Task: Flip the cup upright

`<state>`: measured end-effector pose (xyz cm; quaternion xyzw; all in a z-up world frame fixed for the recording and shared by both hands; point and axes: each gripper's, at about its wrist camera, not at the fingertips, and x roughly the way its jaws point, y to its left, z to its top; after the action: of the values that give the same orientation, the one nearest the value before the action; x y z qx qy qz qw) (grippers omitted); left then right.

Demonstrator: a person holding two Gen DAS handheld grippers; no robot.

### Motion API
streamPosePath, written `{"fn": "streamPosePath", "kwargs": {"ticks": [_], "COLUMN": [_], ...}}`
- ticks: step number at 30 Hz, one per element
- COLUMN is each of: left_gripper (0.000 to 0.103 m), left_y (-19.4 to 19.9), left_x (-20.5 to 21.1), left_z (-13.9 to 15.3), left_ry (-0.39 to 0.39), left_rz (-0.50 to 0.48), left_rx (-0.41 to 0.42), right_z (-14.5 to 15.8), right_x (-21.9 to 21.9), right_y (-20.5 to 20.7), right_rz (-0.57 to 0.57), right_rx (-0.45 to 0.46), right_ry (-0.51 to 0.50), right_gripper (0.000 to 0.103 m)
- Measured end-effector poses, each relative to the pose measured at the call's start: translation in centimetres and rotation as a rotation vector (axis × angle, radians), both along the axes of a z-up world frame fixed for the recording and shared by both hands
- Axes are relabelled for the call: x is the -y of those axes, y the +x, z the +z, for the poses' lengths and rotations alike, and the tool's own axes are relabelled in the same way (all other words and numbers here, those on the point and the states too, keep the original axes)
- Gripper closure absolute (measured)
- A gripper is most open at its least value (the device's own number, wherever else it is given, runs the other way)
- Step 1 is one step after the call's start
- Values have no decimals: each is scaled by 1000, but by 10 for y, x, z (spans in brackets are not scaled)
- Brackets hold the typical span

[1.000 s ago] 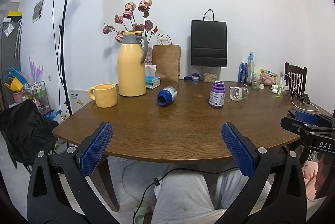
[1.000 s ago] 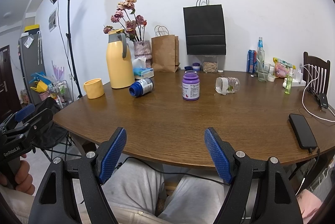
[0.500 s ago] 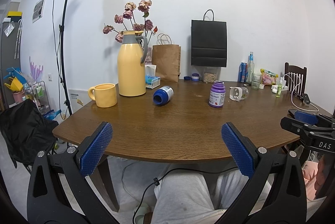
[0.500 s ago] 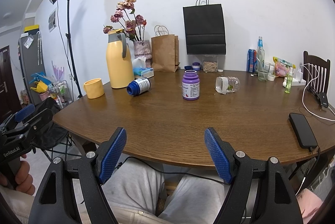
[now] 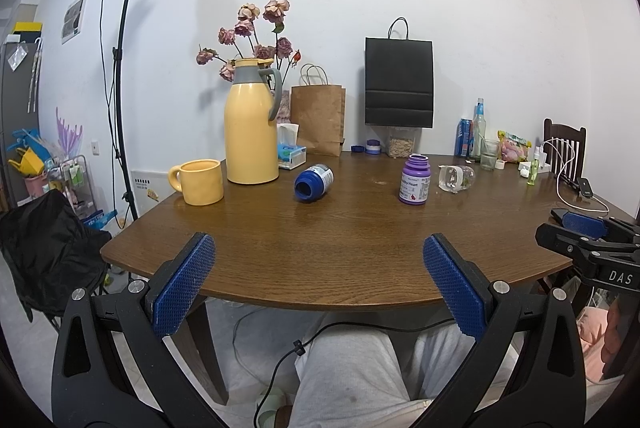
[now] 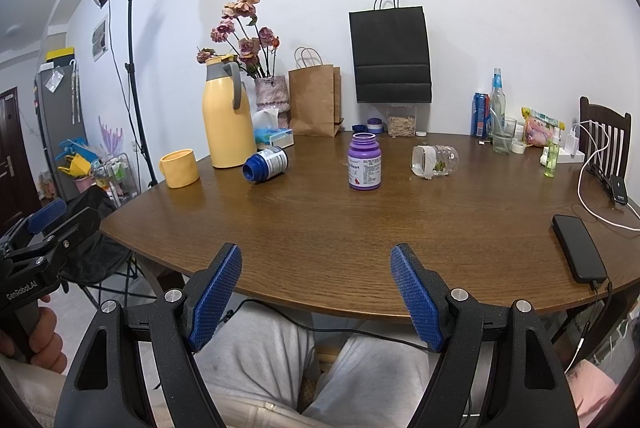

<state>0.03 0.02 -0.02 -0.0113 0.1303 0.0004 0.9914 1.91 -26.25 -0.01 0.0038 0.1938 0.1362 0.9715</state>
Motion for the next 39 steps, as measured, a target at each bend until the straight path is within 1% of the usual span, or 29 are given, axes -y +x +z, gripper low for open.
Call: {"fn": "streamPosePath", "kwargs": {"ticks": [4, 7, 15, 19, 33, 34, 35, 38, 39], "left_gripper": [0, 0, 0, 0, 0, 0, 0, 0, 0], "left_y": [0, 2, 2, 1, 0, -1, -1, 0, 3], "left_x": [0, 2, 2, -1, 1, 2, 2, 2, 0], "left_z": [0, -2, -2, 4, 8, 8, 1, 0, 1], "left_ry": [0, 1, 1, 2, 0, 1, 1, 0, -1], "left_rz": [1, 1, 1, 2, 2, 1, 1, -3, -2], "left_rx": [1, 2, 1, 3, 2, 1, 1, 1, 14], "right_z": [-3, -5, -5, -3, -3, -3, -3, -3, -3], "right_x": [-2, -1, -2, -2, -2, -2, -2, -3, -5], "right_y": [-4, 0, 0, 1, 2, 2, 2, 3, 5], "right_rz": [1, 0, 0, 0, 1, 1, 1, 7, 11], "right_rx": [6, 8, 4, 5, 0, 2, 2, -3, 0], "right_ry": [-2, -2, -2, -3, 1, 3, 3, 1, -2], "right_gripper": [21, 21, 21, 21, 21, 21, 21, 21, 21]}}
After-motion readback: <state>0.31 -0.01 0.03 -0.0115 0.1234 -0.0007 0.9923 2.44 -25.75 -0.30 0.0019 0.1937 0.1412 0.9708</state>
